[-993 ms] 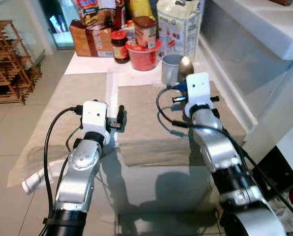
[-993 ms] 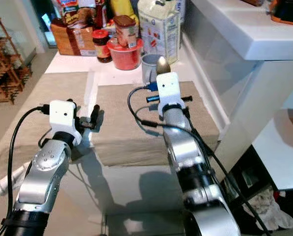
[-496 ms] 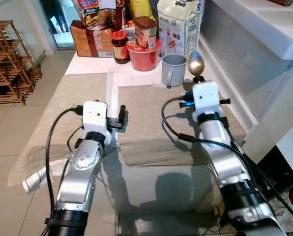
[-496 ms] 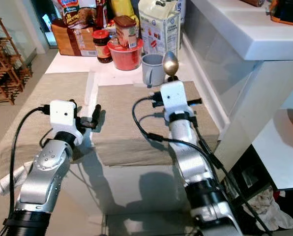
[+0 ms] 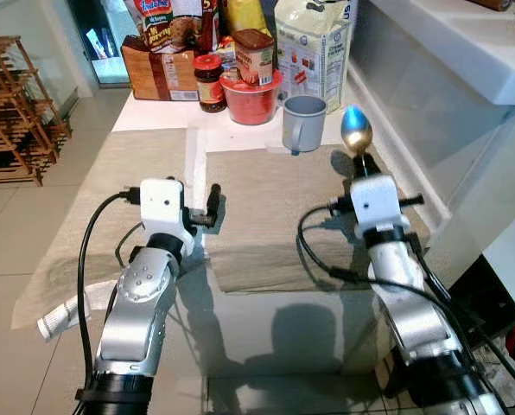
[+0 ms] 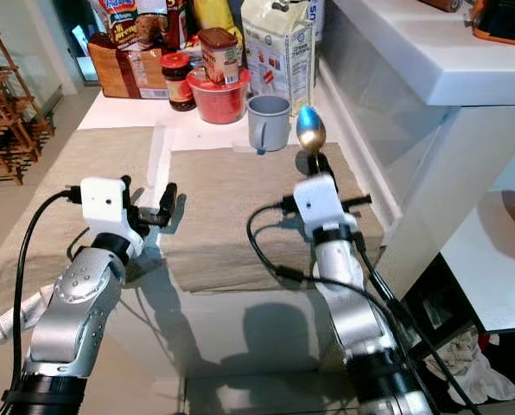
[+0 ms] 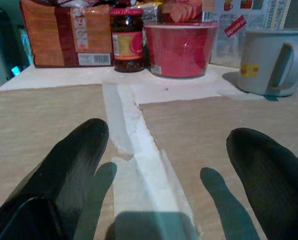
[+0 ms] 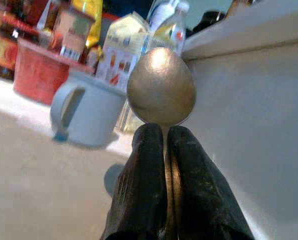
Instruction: Setting the table
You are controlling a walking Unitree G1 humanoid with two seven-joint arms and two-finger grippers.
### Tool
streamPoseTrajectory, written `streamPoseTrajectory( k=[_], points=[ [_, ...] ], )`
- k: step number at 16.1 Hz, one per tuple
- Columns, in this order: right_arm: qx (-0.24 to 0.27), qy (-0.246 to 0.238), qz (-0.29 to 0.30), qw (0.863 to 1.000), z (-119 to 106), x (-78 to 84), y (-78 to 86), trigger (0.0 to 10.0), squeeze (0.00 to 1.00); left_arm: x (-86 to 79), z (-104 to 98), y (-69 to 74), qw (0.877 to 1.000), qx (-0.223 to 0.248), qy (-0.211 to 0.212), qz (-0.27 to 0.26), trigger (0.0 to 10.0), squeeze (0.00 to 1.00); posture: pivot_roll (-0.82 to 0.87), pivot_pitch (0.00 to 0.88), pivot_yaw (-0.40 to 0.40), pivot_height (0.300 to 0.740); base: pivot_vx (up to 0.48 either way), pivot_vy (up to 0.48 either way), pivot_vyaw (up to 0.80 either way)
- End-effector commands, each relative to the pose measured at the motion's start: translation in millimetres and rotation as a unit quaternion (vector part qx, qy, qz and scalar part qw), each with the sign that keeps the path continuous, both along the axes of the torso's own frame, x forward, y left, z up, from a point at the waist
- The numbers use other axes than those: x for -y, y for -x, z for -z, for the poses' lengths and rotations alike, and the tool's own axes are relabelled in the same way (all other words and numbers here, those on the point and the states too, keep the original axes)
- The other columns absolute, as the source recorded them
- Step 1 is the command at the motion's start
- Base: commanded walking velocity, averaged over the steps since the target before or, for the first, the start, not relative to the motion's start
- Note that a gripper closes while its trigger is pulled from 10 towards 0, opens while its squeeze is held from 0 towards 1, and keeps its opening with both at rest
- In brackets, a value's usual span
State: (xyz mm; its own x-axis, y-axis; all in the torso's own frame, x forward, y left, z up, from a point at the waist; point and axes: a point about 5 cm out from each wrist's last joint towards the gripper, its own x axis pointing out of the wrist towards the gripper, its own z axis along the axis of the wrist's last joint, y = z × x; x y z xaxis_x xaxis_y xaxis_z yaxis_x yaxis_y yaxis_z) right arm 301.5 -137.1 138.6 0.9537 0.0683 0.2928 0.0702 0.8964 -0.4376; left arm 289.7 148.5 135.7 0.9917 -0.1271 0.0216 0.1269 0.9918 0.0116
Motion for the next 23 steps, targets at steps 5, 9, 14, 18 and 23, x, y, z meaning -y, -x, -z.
streamPoseTrajectory(
  k=[5, 9, 14, 18, 23],
  points=[
    [0.003, -0.004, -0.009, 1.000, -3, -4.0, -5.4, 0.0, 0.00, -3.1, -7, -2.1, 1.000, 0.015, 0.013, -0.012, 10.0, 0.00, -0.04, 0.000, 0.046, 0.740, 0.000, 0.000, 0.00],
    [-0.001, -0.009, -0.013, 1.000, -3, -7.4, -7.3, 0.0, 0.00, -3.4, -8, -2.9, 1.000, 0.019, 0.017, -0.018, 10.0, 0.00, -0.04, 0.000, 0.047, 0.740, -0.271, 0.000, 0.00],
    [-0.003, -0.010, -0.015, 1.000, -2, -8.0, -9.5, 0.0, 0.00, -3.7, -9, -4.6, 0.999, 0.021, 0.014, -0.021, 10.0, 0.00, -0.04, 0.000, 0.046, 0.740, -0.108, 0.000, 0.00],
    [-0.004, -0.009, -0.018, 1.000, -1, -8.7, -9.9, 0.0, 0.00, -2.6, -9, -4.7, 0.999, 0.023, 0.013, -0.018, 10.0, 0.00, -0.04, 0.000, 0.045, 0.740, 0.000, 0.000, 0.00],
    [-0.011, -0.010, -0.016, 1.000, 2, -7.5, -13.2, 0.0, 0.00, 3.7, -11, -3.2, 0.999, 0.032, 0.019, 0.011, 10.0, 0.00, -0.04, 0.000, 0.045, 0.740, 0.000, -0.192, 0.00]
  ],
)
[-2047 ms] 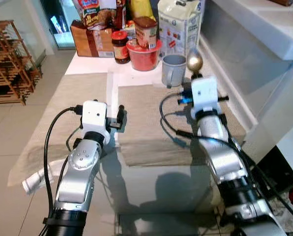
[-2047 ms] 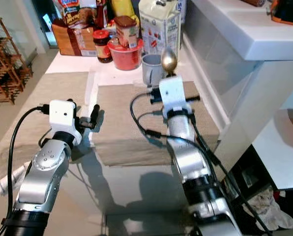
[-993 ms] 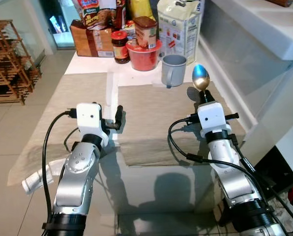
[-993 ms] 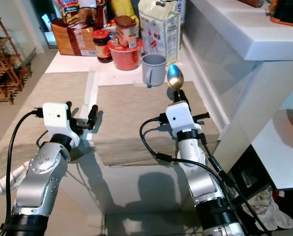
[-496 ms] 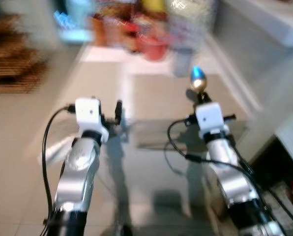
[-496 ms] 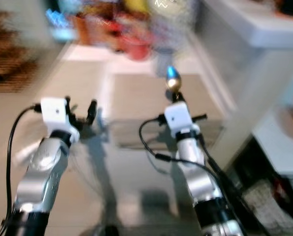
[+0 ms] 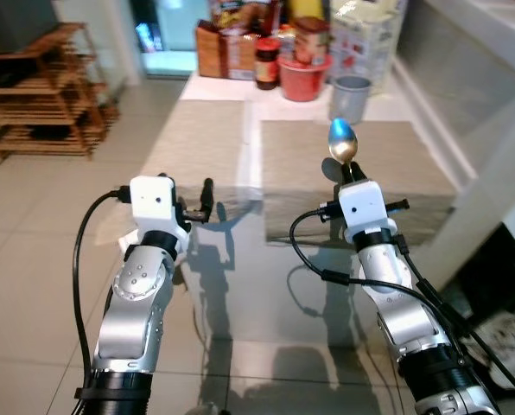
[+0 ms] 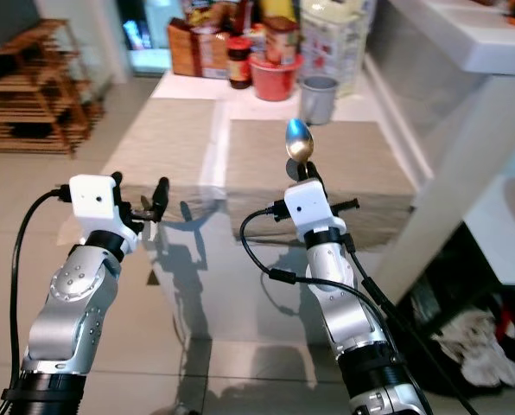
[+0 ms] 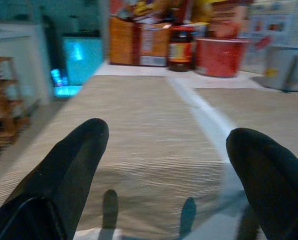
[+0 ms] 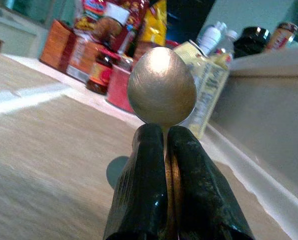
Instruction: Setting the table
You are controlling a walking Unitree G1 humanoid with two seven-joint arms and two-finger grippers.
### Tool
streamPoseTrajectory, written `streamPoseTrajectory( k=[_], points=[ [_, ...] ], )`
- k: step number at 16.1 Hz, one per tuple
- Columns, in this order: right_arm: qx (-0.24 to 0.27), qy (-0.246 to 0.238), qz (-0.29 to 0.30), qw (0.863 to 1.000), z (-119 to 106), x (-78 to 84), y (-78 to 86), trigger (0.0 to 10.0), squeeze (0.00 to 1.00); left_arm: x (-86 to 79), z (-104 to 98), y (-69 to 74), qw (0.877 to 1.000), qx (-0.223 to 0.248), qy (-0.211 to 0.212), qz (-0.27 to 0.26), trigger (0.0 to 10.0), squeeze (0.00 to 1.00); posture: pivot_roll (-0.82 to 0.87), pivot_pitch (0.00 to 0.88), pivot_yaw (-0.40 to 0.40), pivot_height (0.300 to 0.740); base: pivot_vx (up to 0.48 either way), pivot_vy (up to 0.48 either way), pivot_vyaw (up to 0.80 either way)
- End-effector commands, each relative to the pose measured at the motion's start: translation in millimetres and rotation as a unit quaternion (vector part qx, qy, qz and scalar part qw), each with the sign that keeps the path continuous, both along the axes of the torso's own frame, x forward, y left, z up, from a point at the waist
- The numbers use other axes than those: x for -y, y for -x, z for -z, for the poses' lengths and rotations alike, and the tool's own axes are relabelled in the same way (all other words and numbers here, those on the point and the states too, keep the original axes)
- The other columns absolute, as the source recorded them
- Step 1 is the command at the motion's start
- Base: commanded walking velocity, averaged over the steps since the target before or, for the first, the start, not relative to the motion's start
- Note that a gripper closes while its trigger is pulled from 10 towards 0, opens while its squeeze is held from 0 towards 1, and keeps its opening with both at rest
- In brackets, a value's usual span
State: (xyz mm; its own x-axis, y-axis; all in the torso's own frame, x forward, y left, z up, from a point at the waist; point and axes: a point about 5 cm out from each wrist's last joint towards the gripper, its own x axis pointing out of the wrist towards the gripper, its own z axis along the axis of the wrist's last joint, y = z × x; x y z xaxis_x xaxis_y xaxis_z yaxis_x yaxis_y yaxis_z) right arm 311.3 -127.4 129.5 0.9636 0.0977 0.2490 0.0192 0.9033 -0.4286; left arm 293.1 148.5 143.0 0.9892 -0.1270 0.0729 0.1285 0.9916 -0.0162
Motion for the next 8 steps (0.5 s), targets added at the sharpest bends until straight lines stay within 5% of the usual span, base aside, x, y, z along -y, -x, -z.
streamPoseTrajectory(
  k=[1, 8],
  points=[
    [0.012, -0.003, 0.002, 1.000, -6.4, 2.9, -3.8, 0.0, 0.00, 4.5, -4.5, 0.6, 1.000, 0.012, 0.003, 0.012, 10.0, 0.00, -0.04, 0.000, 0.044, 0.740, 0.000, -0.480, 0.00],
    [0.008, 0.002, 0.005, 1.000, -3.6, 5.0, -5.8, 0.0, 0.00, 4.3, -5.3, -0.7, 1.000, 0.016, 0.006, 0.009, 10.0, 0.00, -0.04, 0.000, 0.043, 0.740, 0.000, -0.040, 0.00]
  ],
)
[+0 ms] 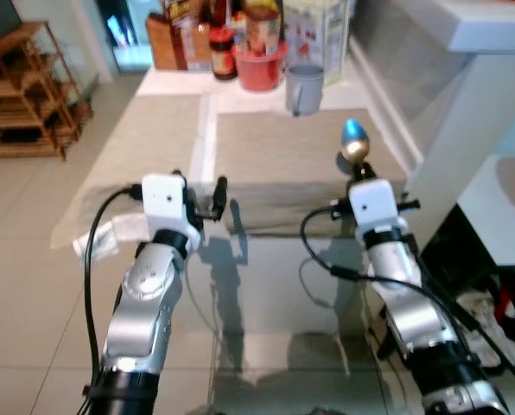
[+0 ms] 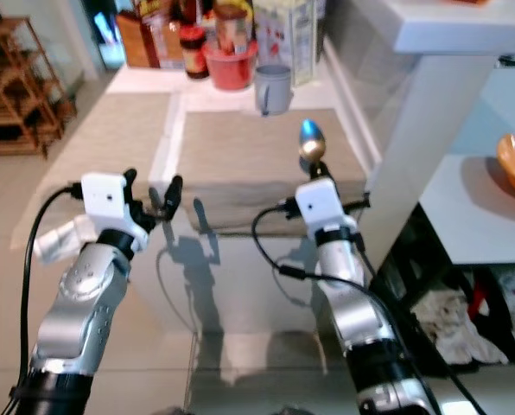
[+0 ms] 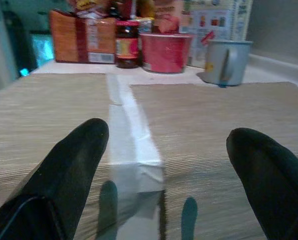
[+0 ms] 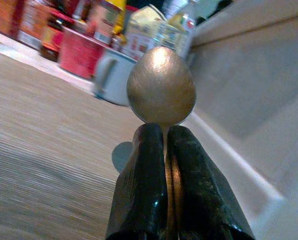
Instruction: Setting the table
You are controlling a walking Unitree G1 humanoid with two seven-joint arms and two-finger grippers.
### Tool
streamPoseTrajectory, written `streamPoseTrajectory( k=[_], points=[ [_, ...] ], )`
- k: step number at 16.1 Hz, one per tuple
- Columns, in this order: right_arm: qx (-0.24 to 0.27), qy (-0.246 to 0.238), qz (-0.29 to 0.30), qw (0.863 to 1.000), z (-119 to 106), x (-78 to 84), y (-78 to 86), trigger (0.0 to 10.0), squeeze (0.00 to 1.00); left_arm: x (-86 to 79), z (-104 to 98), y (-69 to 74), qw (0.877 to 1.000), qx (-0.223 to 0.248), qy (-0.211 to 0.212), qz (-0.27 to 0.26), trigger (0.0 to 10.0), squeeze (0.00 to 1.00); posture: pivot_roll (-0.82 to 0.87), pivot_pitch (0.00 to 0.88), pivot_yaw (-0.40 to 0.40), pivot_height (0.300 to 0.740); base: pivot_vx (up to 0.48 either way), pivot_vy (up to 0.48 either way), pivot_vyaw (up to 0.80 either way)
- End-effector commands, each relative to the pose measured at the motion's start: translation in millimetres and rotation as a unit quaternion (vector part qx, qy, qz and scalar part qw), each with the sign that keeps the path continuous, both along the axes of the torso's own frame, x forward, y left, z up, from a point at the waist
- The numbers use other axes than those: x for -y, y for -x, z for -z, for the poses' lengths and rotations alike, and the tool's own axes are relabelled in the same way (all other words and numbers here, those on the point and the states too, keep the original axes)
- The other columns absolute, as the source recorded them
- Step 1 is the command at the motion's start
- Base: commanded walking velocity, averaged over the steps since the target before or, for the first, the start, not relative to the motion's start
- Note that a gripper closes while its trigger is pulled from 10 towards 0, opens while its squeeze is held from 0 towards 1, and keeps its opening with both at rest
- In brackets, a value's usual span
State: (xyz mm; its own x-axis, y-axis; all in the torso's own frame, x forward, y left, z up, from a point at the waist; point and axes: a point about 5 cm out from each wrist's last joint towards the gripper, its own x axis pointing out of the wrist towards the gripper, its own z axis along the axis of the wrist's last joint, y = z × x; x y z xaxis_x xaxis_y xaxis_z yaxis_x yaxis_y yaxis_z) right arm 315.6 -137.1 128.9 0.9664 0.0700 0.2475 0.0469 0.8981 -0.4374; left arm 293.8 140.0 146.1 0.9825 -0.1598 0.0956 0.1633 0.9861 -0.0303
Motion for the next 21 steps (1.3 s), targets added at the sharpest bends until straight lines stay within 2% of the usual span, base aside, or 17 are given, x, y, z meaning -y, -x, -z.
streamPoseTrajectory(
  k=[1, 6, 21],
  points=[
    [0.008, -0.001, -0.011, 1.000, -3.7, -5.0, -1.3, 0.0, 0.00, -4.2, -2.4, 0.2, 1.000, 0.005, 0.005, -0.009, 10.0, 0.00, -0.04, 0.000, 0.044, 0.740, 0.000, 0.000, 0.00],
    [0.008, -0.002, -0.011, 1.000, -3.2, -4.9, -1.7, 0.0, 0.00, -5.9, -3.1, -0.9, 1.000, 0.003, 0.021, -0.018, 10.0, 0.00, -0.04, 0.000, 0.044, 0.740, 0.000, 0.000, 0.00],
    [0.007, -0.008, -0.007, 1.000, -3.4, -3.2, -1.1, 0.0, 0.00, -6.8, -3.5, -1.7, 0.999, 0.001, 0.022, -0.023, 10.0, 0.00, -0.05, 0.000, 0.050, 0.740, 0.000, 0.000, 0.00]
  ],
)
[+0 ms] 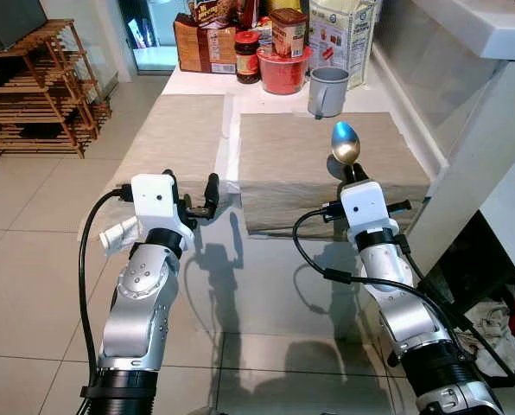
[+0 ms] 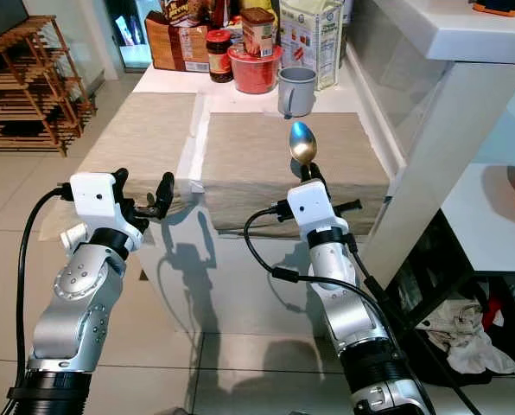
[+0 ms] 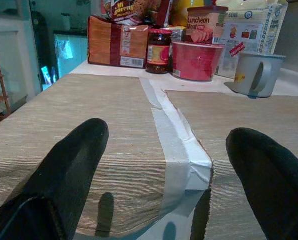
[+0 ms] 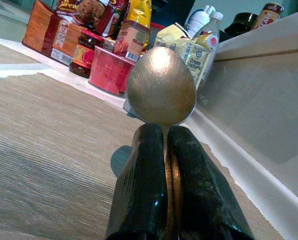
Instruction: Setting the table
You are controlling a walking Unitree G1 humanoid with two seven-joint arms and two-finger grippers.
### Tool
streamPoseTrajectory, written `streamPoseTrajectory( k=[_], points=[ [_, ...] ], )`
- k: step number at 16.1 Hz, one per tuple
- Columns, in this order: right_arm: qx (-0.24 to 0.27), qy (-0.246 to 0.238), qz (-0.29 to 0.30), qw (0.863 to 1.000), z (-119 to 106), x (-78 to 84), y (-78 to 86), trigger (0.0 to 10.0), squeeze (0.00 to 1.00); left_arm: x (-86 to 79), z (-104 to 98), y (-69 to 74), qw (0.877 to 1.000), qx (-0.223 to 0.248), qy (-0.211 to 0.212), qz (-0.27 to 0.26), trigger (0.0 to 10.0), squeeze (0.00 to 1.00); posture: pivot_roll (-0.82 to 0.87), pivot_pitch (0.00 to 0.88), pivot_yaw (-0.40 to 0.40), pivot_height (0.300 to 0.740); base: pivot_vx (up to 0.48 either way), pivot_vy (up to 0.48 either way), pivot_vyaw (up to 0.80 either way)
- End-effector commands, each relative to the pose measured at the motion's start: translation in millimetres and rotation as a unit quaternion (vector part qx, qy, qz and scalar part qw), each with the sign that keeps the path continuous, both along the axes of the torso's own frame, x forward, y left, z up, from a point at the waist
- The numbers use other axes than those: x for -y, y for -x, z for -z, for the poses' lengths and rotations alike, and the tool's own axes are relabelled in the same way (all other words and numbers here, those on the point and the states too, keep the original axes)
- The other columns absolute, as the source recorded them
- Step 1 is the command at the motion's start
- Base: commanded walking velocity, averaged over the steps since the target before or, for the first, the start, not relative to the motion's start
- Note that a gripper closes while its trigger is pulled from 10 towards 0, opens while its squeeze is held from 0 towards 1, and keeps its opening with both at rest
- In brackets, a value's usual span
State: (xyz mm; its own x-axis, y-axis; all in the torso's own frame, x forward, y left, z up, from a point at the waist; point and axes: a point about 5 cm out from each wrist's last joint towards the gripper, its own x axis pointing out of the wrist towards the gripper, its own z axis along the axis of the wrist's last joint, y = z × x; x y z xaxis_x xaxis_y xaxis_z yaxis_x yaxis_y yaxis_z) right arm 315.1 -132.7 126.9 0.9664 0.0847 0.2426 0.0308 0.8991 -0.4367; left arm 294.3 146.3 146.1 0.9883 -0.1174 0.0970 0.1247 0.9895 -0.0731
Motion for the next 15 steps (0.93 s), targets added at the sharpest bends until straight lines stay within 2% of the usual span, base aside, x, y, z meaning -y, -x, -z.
streamPoseTrajectory(
  k=[1, 10, 15],
  points=[
    [0.009, -0.008, 0.001, 1.000, -5.4, 1.2, -1.5, 0.0, 0.00, -0.5, -3.3, -1.4, 1.000, 0.002, 0.000, -0.003, 10.0, 0.00, -0.05, 0.000, 0.050, 0.740, 0.000, 0.000, 0.00],
    [0.005, -0.010, 0.001, 1.000, -3.6, 2.0, -0.2, 0.0, 0.00, 0.7, -2.0, -1.4, 1.000, -0.001, -0.002, 0.000, 10.0, 0.00, -0.05, 0.000, 0.051, 0.740, 0.000, 0.000, 0.00],
    [0.005, -0.009, -0.002, 1.000, -3.9, 0.4, -2.1, 0.0, 0.00, -2.5, -3.5, -3.5, 1.000, -0.002, 0.026, -0.007, 10.0, 0.00, -0.05, 0.000, 0.046, 0.740, 0.000, 0.000, 0.00]
  ],
)
